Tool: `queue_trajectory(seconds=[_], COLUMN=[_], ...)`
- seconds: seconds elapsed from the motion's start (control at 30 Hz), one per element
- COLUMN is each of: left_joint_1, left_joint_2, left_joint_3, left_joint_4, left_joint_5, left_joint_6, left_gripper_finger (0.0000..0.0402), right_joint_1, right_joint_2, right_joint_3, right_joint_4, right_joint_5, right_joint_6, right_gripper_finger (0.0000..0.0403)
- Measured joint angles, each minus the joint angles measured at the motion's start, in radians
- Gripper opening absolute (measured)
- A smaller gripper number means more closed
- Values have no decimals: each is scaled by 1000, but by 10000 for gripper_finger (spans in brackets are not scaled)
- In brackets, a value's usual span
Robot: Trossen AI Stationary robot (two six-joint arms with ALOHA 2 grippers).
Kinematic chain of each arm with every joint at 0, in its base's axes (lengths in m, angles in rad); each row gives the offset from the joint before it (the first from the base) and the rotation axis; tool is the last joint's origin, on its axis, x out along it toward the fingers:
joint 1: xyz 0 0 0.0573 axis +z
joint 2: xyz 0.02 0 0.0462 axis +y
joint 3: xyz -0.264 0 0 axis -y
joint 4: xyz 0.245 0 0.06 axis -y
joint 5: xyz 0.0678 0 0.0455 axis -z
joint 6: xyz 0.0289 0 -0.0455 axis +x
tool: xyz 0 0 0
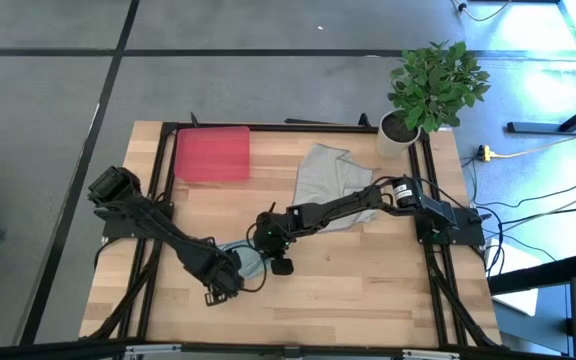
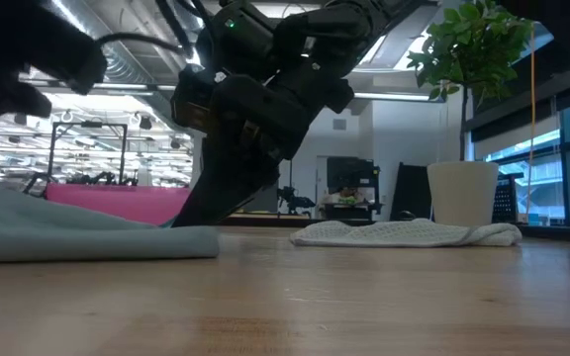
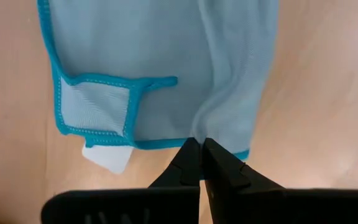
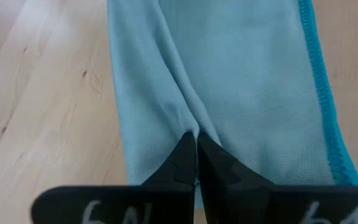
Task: Roll microfiber towels into tight, uniform cylinder then place into a basket
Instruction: Roll the blue towel
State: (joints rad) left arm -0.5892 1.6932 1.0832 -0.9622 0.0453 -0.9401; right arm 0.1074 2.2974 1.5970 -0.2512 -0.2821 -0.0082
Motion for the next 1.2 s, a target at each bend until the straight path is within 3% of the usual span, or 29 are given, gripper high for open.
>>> queue_trajectory(seconds=[0.57,1.0,1.2], left_joint_1=[21,20,20], left_joint_2=[-5,-2,-1], left_joint_3=[-172,-174,-175], left_joint_4=[195,198,198], left_joint_5=[39,42,43], left_joint_6=[-20,-19,-19], left_gripper_finger=[0,0,0], right_joint_1=[0,1,0], right_joint_2=[0,-25,-75], right_joint_3=[-2,-6,-7], right_joint_4=[1,9,-16], right_joint_5=[1,7,19], right_joint_6=[-10,-78,-107], right_gripper_finger=[8,110,120])
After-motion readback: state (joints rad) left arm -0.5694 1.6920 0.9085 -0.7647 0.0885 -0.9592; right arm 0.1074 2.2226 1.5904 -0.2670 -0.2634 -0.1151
